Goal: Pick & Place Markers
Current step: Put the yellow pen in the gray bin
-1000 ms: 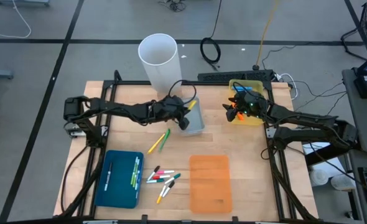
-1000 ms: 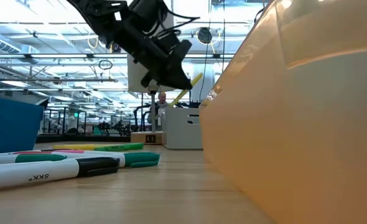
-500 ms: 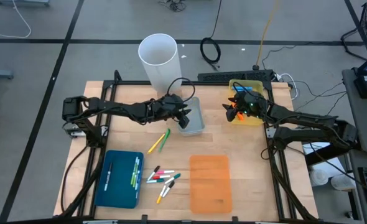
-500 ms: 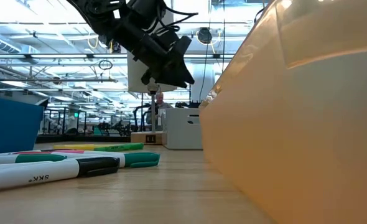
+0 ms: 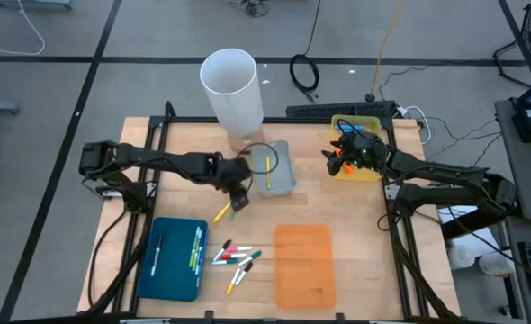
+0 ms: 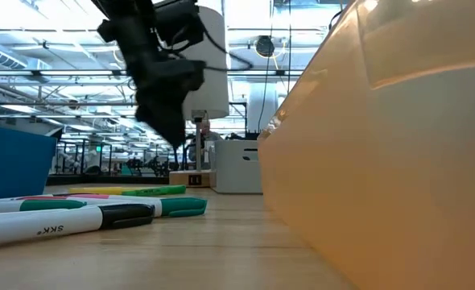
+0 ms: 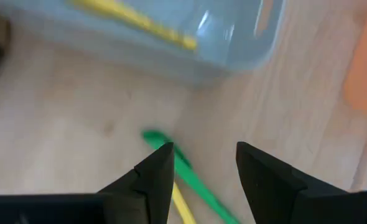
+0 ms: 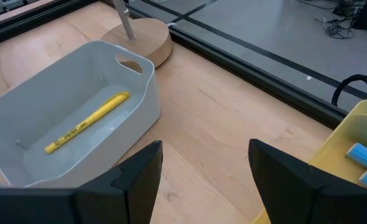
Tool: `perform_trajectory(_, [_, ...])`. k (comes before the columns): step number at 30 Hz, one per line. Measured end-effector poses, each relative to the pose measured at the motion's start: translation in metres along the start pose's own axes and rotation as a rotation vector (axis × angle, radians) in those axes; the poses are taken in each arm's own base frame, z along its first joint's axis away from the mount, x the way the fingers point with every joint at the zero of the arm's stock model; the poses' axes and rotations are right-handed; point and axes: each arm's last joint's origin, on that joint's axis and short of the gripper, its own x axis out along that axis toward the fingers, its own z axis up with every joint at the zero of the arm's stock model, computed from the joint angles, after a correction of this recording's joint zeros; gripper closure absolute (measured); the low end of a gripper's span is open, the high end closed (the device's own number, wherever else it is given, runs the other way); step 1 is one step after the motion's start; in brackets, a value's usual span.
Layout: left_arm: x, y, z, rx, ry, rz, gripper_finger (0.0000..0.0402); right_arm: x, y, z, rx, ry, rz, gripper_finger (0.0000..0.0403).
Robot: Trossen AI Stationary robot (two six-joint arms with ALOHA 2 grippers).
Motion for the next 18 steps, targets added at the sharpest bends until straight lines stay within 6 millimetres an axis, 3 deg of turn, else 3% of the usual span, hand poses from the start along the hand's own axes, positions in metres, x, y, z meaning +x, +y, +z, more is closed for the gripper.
perform_trajectory(5, [-0.001, -0.013, -0.028, -0.048, 0.209, 0.069, 0.0223, 0.0, 0.0, 0.0, 0.002, 0.001, 0.0, 0.0177])
perform_trajectory(12, [-0.002, -0.031, -0.044, -0.084, 0.233, 0.16, 0.0233, 0.0, 0.0, 0.0, 0.007, 0.001, 0.001, 0.0177])
perform_trajectory(18, [0.004, -0.026, -0.05, -0.114, 0.232, 0.172, 0.0225, 0.0, 0.001, 0.0, 0.008, 0.001, 0.006, 0.0177])
